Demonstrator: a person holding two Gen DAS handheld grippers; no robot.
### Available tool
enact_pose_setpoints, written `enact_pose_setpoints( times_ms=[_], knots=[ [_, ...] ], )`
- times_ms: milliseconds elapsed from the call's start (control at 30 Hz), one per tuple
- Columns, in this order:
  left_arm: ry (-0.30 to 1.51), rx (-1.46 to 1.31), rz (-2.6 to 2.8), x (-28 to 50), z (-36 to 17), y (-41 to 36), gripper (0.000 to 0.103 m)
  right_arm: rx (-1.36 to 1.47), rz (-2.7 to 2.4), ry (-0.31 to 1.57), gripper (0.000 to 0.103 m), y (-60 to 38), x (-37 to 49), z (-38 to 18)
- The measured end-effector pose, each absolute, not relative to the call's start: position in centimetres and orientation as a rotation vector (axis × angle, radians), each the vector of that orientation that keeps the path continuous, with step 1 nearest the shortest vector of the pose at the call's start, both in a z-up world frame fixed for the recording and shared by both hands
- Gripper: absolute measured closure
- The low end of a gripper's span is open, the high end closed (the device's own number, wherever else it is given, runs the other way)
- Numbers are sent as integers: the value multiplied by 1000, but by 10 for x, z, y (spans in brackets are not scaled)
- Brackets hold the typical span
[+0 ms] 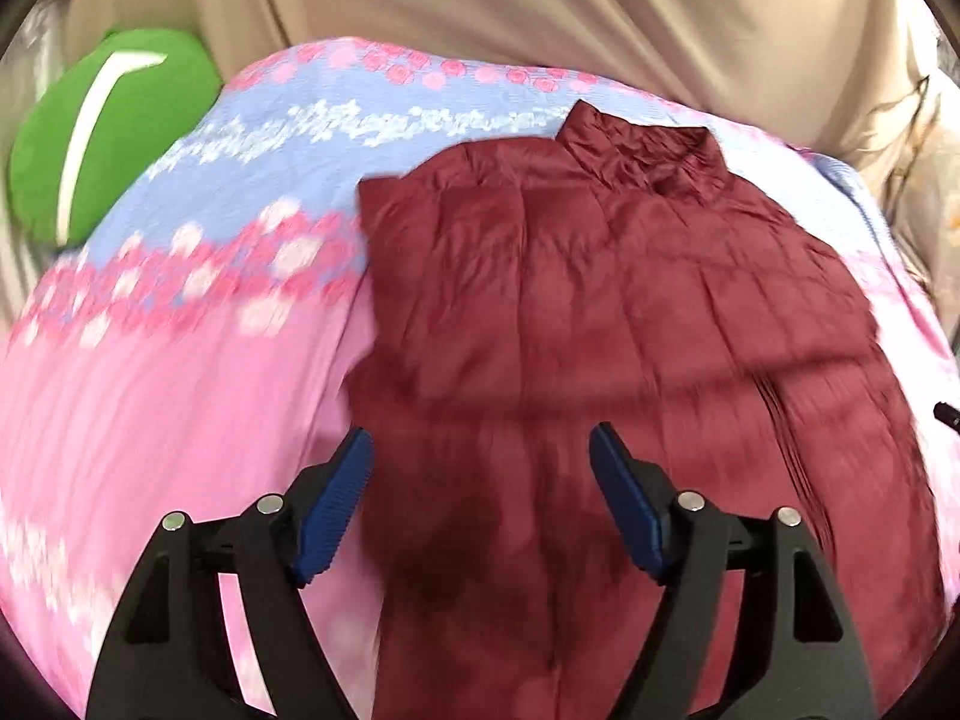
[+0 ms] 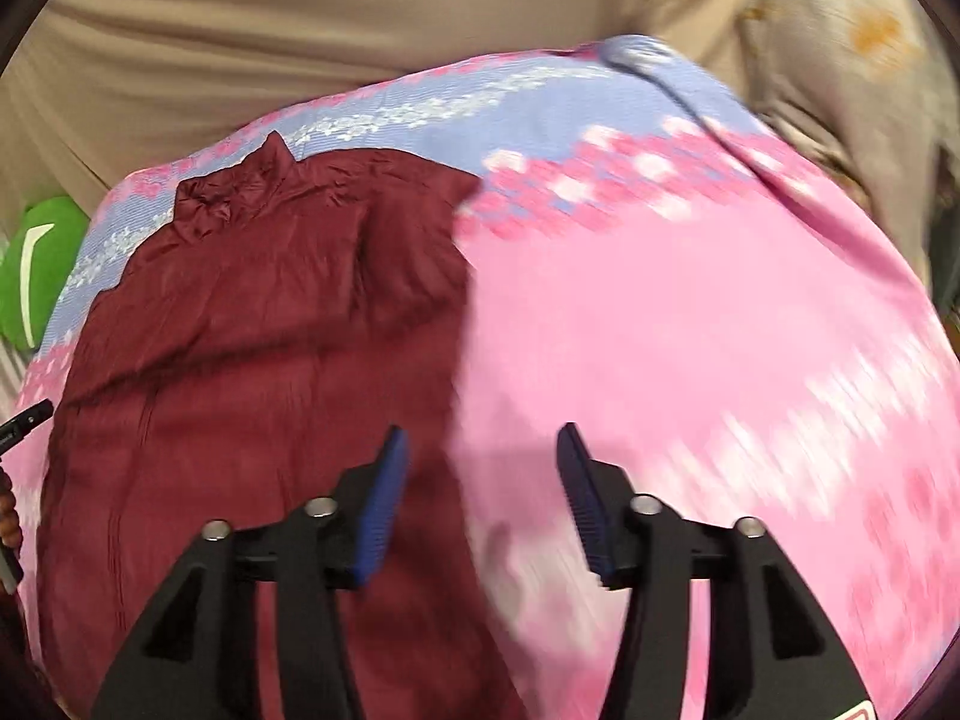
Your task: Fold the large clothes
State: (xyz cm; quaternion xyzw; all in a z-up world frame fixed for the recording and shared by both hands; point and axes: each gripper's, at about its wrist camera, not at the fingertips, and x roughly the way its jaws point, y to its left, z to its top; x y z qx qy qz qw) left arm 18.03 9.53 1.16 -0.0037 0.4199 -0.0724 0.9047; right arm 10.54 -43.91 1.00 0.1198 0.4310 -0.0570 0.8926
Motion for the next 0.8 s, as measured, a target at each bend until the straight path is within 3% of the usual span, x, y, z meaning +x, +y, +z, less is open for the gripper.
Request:
enact_pose_setpoints(
  times_ms=[100, 333, 500, 667, 700, 767, 800],
  knots=[
    [915, -54, -165, 138, 6, 112, 24, 314, -92, 914, 45, -453, 51, 2],
    [1047, -253, -199, 43, -24, 155, 24, 402, -7, 988, 39, -459, -52, -29],
    [1049, -303, -230, 2, -31, 158, 19, 383, 26, 963, 31, -447, -87, -40],
    [1059, -256, -294, -27, -34, 141, 21, 435, 114, 926, 30, -435, -102, -41],
    [1054, -253, -298, -29, -34, 139, 23, 449, 130, 917, 30, -432, -104, -42],
    [1050, -265, -330, -32, -34, 134, 47, 453, 112, 890, 39, -428, -106, -43],
    [1051, -283, -348, -32, -34, 132, 53, 459, 111, 880, 56, -427, -106, -43]
  ],
)
